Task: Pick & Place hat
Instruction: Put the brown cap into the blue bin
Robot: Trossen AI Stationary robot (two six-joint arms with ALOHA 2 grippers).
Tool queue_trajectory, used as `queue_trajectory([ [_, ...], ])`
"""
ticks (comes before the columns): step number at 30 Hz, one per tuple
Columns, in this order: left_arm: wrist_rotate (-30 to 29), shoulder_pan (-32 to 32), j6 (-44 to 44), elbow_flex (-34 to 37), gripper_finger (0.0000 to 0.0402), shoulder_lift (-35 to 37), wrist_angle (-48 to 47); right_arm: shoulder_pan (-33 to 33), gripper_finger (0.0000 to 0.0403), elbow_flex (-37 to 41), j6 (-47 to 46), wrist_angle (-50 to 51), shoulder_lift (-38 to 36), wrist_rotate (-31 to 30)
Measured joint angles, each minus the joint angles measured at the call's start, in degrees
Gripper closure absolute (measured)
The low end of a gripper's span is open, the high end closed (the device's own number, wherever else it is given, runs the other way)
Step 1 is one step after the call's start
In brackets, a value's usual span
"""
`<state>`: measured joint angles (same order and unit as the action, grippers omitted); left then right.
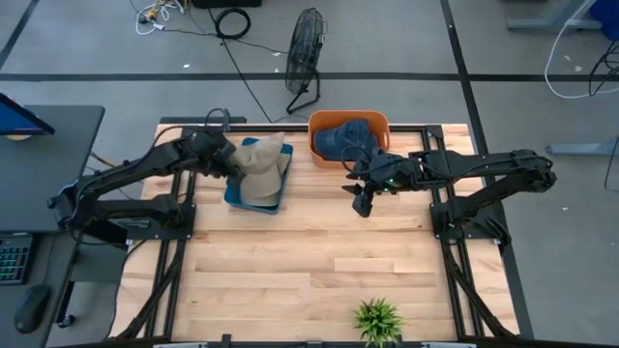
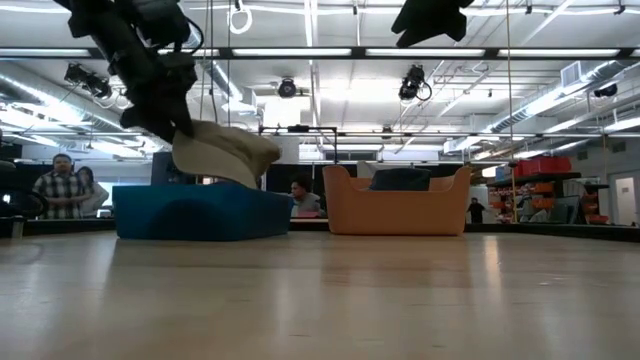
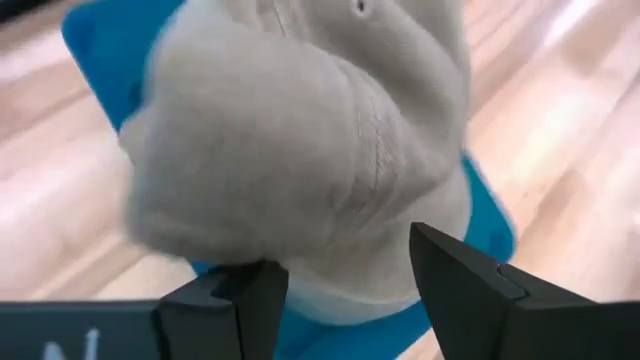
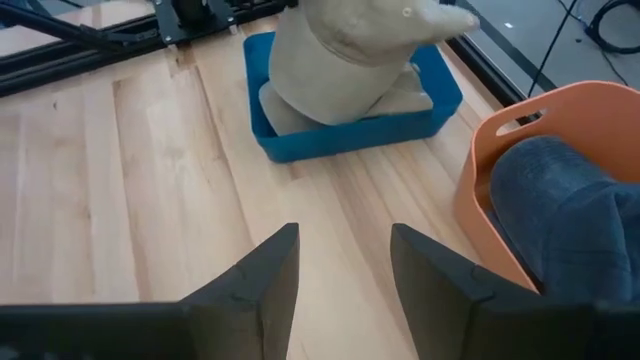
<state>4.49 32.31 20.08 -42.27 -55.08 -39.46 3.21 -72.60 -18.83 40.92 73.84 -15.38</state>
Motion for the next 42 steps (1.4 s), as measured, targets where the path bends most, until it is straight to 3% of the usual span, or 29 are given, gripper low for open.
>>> queue_trajectory([
  [4, -0.1, 0.0, -4.2, -2.8, 0.0190, -0.1, -6.6, -0.1, 0.0238, 0.0, 1.4, -4.1, 0.4, -0.5],
  [11, -2.8, 0.0, -4.7, -5.3, 0.0191, -0.3, -8.0, -3.0, 0.0249, 0.0, 14.4, -31.4, 9.4, 0.0],
  [14, -3.9, -0.1, -4.1, -6.4, 0.0191, -0.3, -9.0, -4.7, 0.0287, 0.0, 16.9, -38.4, 14.6, 0.0],
  [18, -4.4, -0.1, -5.0, -8.1, 0.0202, -0.3, -10.8, -7.9, 0.0379, 0.0, 16.7, -48.3, 21.8, 0.7],
  [23, -4.4, -0.1, -6.0, -8.1, 0.0220, -0.7, -10.6, -12.4, 0.0394, -1.3, 9.8, -60.2, 31.9, 8.1],
  [28, -9.6, -0.1, -7.9, -8.1, 0.0249, -3.3, -9.5, -13.7, 0.0398, -6.0, 7.2, -58.8, 40.1, 11.7],
  [34, -9.2, 0.1, -13.6, -8.0, 0.0278, -11.0, -4.6, -13.5, 0.0400, -10.0, 5.8, -47.6, 43.3, 11.0],
  [38, -10.6, 2.1, -13.7, -8.5, 0.0252, -14.8, -2.4, -13.1, 0.0401, -10.3, 6.0, -41.2, 42.0, 5.7],
  [42, -7.6, 4.5, -14.7, -8.8, 0.0208, -16.6, -1.0, -13.1, 0.0402, -10.3, 6.0, -37.9, 39.6, 5.3],
])
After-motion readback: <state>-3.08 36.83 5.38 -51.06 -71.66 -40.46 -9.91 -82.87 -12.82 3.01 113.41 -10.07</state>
